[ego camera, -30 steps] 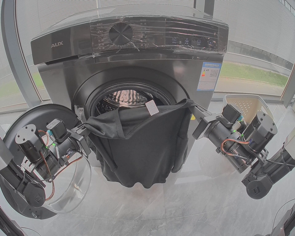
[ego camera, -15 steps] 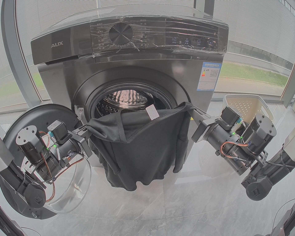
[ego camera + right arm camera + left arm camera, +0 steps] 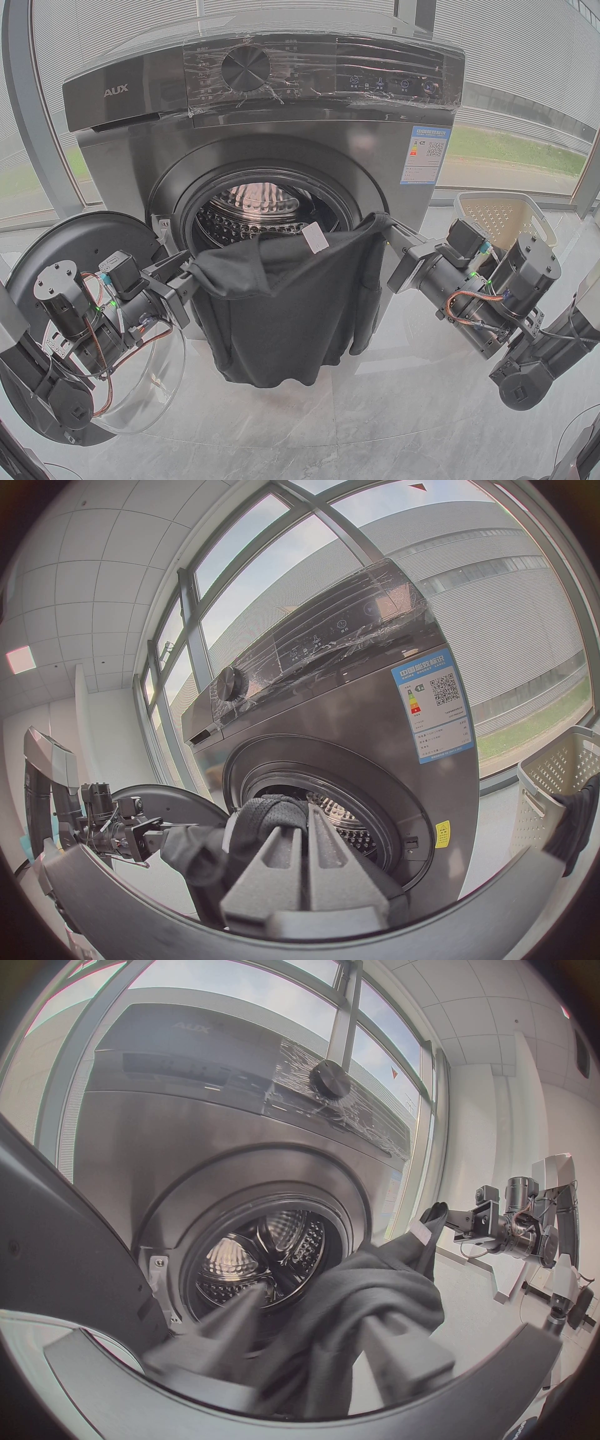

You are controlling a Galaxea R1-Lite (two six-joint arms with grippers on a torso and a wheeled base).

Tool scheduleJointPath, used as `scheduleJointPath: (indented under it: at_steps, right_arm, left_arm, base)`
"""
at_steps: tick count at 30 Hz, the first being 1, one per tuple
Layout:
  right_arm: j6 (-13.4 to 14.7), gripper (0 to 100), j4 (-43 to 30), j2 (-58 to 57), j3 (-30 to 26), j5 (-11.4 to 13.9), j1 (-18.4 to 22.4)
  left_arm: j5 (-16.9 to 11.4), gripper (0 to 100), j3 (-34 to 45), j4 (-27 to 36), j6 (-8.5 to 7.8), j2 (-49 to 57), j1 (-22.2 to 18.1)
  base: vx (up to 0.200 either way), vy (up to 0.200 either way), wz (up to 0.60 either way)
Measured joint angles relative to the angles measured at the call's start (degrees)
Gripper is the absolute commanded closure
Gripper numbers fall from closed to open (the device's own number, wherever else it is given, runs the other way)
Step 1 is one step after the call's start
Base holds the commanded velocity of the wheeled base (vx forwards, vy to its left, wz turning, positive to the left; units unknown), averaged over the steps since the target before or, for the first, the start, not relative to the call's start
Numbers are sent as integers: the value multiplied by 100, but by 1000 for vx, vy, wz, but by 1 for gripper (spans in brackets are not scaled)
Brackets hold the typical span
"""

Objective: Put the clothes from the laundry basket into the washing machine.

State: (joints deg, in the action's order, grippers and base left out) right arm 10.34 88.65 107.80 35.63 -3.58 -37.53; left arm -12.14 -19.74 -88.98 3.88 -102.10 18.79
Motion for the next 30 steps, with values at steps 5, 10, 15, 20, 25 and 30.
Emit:
scheduleJointPath:
  at_steps: [5, 10, 15, 20, 25, 30]
  right_arm:
    - [-2, 100, -7, 2, 41, 6, -188]
    - [79, 100, -99, 60, 267, 41, -435]
    - [104, 100, -286, 221, 502, 59, -529]
    - [105, 100, -468, 286, 642, 61, -555]
    - [105, 100, -517, 308, 703, 59, -581]
    - [107, 100, -523, 313, 711, 57, -669]
  left_arm:
    - [-4, 0, 172, -2, -22, -52, 255]
    - [21, 0, 213, 2, -76, -344, 555]
    - [21, 0, -13, -2, -79, -651, 679]
    - [27, 0, -295, -2, -77, -1017, 802]
    - [46, 0, -630, 2, -77, -1432, 968]
    - [43, 0, -942, 0, -57, -1803, 1087]
  base:
    - [0, 0, 0]
    - [0, 0, 0]
    - [0, 0, 0]
    - [0, 0, 0]
    - [0, 0, 0]
    - [0, 0, 0]
